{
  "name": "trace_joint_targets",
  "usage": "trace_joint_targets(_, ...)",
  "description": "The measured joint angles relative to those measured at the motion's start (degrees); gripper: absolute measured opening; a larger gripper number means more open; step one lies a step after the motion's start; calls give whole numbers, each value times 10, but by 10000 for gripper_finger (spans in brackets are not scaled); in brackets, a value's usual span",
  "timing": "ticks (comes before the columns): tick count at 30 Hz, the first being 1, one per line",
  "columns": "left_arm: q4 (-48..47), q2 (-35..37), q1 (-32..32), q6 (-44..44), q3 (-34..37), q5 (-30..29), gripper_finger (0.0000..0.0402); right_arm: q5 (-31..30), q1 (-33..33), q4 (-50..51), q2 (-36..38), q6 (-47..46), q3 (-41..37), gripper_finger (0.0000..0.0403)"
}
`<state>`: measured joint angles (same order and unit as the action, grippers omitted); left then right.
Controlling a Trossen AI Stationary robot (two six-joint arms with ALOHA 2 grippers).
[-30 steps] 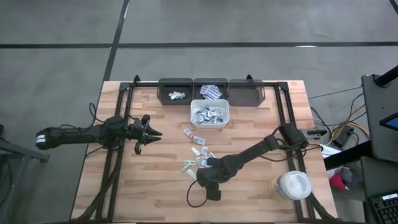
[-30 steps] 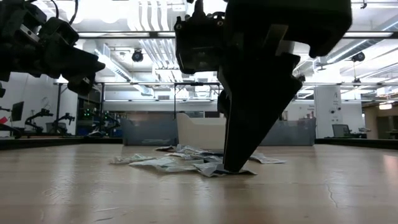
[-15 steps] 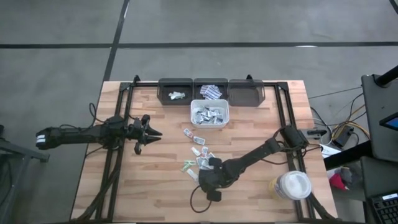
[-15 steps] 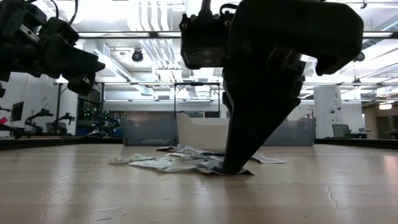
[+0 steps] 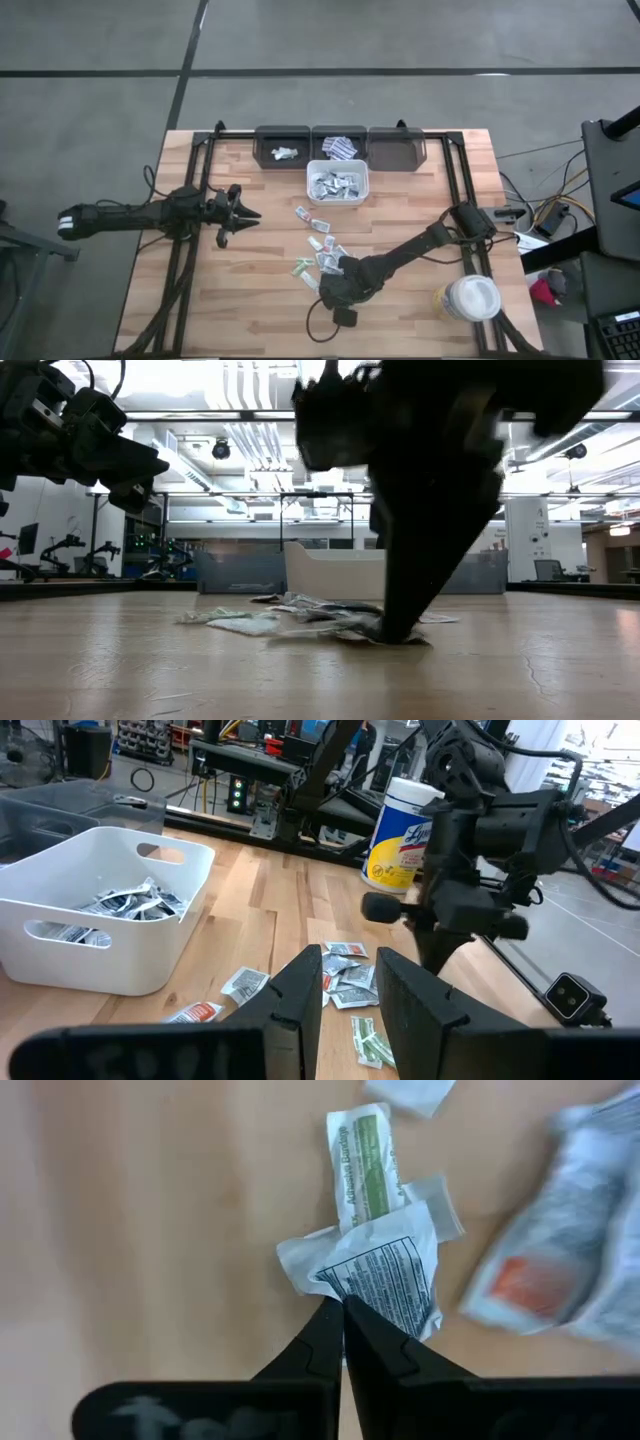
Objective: Pick & Place First Aid Supplies
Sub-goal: Put the blue alcohol pad into the white bin
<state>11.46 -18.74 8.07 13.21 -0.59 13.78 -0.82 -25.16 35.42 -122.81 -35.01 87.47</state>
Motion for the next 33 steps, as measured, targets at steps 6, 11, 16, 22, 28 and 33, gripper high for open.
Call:
trace_joint_targets(6, 0, 0, 0, 0, 0, 0, 94, 52, -1, -7, 45, 16, 12, 8)
trace_joint_targets(11, -1, -2, 0, 1, 0, 0, 94, 55, 1, -6, 68, 22, 10, 8)
trace_joint_targets(16, -5, -2, 0, 1, 0, 0, 94, 42, 15, -29, 87, 39, 11, 8)
trace_joint_targets(22, -5, -2, 0, 2, 0, 0, 94, -146, 49, -69, 96, 69, 13, 8)
trace_joint_targets(28, -5, -2, 0, 7, 0, 0, 94, -340, 99, -28, 108, 99, 13, 8)
trace_joint_targets(33, -5, -2, 0, 15, 0, 0, 94, -336, 157, 58, 118, 156, 13, 8)
